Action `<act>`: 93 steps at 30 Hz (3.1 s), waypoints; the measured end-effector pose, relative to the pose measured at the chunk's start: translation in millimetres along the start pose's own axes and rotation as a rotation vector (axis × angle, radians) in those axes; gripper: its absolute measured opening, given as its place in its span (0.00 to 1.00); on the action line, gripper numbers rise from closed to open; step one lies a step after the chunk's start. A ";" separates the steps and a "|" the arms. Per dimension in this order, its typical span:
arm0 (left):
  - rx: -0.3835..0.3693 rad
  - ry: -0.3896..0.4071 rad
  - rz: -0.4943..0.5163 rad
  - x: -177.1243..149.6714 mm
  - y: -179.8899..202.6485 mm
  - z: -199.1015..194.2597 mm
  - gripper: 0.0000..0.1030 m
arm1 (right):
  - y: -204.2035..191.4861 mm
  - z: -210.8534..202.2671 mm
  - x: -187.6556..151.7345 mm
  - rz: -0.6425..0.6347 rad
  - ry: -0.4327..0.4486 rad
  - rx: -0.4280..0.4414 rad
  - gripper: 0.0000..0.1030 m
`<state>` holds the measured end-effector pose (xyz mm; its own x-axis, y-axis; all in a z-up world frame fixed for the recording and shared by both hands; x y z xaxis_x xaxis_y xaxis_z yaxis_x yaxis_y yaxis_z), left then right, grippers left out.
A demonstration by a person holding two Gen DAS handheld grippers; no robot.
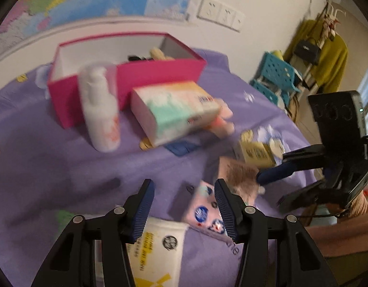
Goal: Organize soft objects
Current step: 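Move the right tool to the pink floral tissue pack, then grasp the pink floral tissue pack with the right tool and lift, then carry the pink tissue pack into the box and open the right tool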
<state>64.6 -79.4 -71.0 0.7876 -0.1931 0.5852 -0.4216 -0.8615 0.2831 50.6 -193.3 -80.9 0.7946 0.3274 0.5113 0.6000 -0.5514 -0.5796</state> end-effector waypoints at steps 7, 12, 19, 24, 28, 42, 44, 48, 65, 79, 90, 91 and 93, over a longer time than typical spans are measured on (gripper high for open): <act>-0.037 -0.065 0.022 -14.8 9.8 14.4 0.34 | 0.2 29.1 -31.0 0.047 -0.089 0.040 0.49; -0.055 -0.106 0.006 -21.7 12.0 25.1 0.31 | 12.0 33.0 -26.6 0.086 -0.043 0.015 0.37; -0.095 -0.097 -0.023 -20.7 15.2 23.6 0.31 | 16.2 26.7 -6.5 0.064 0.043 -0.039 0.37; -0.046 -0.059 -0.081 -15.2 -5.2 16.2 0.31 | 22.6 27.3 1.7 0.074 0.065 -0.067 0.37; -0.026 -0.080 -0.094 -18.1 -14.1 20.9 0.32 | 24.1 31.2 5.0 0.068 0.068 -0.066 0.37; -0.065 -0.107 -0.100 -16.1 -10.8 38.9 0.37 | 26.6 38.2 16.8 0.028 0.096 -0.154 0.37; -0.057 -0.105 -0.094 -17.0 -10.8 38.0 0.37 | 26.6 40.1 18.6 0.015 0.097 -0.172 0.37; -0.055 -0.096 -0.099 -13.6 -7.6 33.4 0.36 | 25.3 36.7 22.1 -0.007 0.105 -0.182 0.37; -0.030 0.118 -0.012 90.8 18.6 -12.1 0.36 | 13.1 -38.7 101.7 -0.093 0.313 -0.202 0.37; 0.057 0.143 -0.078 207.1 -5.9 39.2 0.35 | 84.8 -67.7 204.4 -0.050 0.410 -0.282 0.37; 0.092 0.082 -0.215 229.8 -41.1 90.3 0.36 | 142.7 -44.7 246.0 0.053 0.391 -0.292 0.37; 0.096 0.070 -0.227 229.5 -43.8 94.2 0.38 | 146.0 -43.6 247.4 0.061 0.392 -0.303 0.37; 0.105 0.059 -0.241 227.1 -46.4 97.6 0.40 | 151.7 -47.1 249.5 0.073 0.419 -0.331 0.37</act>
<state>306.8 -129.0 -25.4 0.8304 0.0484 0.5551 -0.1738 -0.9240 0.3406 335.6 -231.4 -11.3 0.6878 -0.0178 0.7256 0.4293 -0.7961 -0.4265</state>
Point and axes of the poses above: each gripper's, at about its wrist camera, not at the fingertips, and z roughly the way its jaws point, y to its right, x to its top, the point moved 7 cm from there along z, roughly the way its jaws point, and after that the axes turned 2 degrees about -z, right-handed, at the moved point
